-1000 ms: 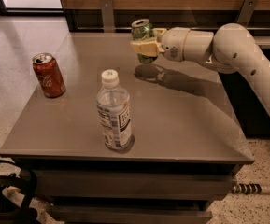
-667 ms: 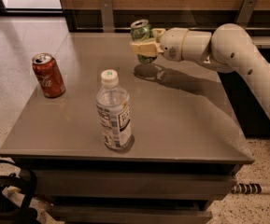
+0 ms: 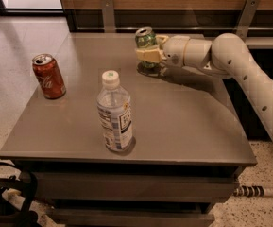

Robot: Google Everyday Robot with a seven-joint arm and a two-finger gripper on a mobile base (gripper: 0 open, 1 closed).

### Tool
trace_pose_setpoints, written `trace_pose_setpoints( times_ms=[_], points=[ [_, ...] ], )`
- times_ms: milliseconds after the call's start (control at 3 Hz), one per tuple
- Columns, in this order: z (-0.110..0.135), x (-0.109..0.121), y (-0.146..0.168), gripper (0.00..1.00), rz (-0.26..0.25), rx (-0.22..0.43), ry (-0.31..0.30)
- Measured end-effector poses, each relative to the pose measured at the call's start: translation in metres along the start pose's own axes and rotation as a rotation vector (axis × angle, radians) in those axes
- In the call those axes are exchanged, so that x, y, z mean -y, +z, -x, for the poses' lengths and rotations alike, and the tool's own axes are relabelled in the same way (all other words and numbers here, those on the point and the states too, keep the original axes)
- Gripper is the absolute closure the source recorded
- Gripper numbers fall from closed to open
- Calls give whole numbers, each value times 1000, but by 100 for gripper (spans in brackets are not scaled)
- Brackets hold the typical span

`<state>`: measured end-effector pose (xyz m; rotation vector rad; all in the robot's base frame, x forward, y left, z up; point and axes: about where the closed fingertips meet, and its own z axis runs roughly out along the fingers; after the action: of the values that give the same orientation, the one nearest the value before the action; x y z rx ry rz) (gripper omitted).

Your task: Place green can upright

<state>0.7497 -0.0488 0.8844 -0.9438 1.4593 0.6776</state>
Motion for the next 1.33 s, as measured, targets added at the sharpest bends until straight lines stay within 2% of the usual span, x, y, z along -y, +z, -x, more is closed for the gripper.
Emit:
trace_pose_setpoints(
  times_ms=[667, 1000, 1333],
  points=[
    [-16, -1, 1, 100, 16, -35, 6],
    [-23, -1, -5, 100, 5, -42, 22],
    [-21, -1, -5, 100, 5, -42, 22]
  ],
)
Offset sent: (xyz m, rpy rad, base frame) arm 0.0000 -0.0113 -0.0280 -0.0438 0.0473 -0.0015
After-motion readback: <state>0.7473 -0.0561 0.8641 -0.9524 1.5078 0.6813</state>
